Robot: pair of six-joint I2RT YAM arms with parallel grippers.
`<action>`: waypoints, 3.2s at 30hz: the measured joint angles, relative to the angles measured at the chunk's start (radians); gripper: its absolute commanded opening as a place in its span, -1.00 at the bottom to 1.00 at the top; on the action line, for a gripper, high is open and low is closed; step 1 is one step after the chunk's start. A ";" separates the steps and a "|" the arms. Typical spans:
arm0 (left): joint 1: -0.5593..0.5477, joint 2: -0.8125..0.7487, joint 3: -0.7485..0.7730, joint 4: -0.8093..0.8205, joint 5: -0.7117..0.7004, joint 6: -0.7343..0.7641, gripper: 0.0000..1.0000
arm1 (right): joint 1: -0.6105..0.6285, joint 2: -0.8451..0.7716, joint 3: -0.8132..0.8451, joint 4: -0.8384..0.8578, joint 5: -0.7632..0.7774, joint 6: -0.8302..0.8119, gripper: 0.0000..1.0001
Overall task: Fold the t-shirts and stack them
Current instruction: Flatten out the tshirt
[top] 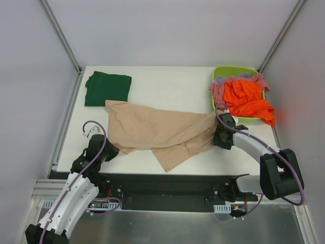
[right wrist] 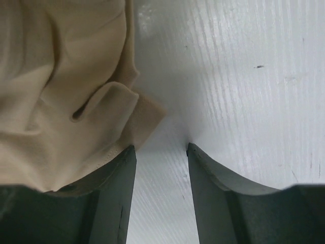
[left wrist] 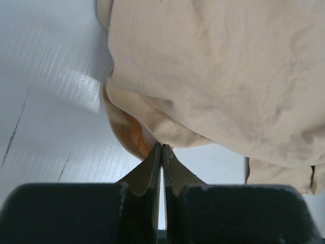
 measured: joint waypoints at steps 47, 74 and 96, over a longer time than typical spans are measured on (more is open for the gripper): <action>0.000 -0.037 0.000 0.003 0.001 0.001 -1.00 | -0.001 0.053 0.019 0.123 -0.003 -0.061 -0.99; 0.000 -0.220 0.776 -0.008 -0.144 0.092 -1.00 | -0.002 -0.597 0.945 -0.267 0.063 -0.293 -0.99; 0.000 0.351 1.589 0.069 -0.197 0.435 -1.00 | -0.001 -0.253 1.741 -0.325 -0.094 -0.375 -1.00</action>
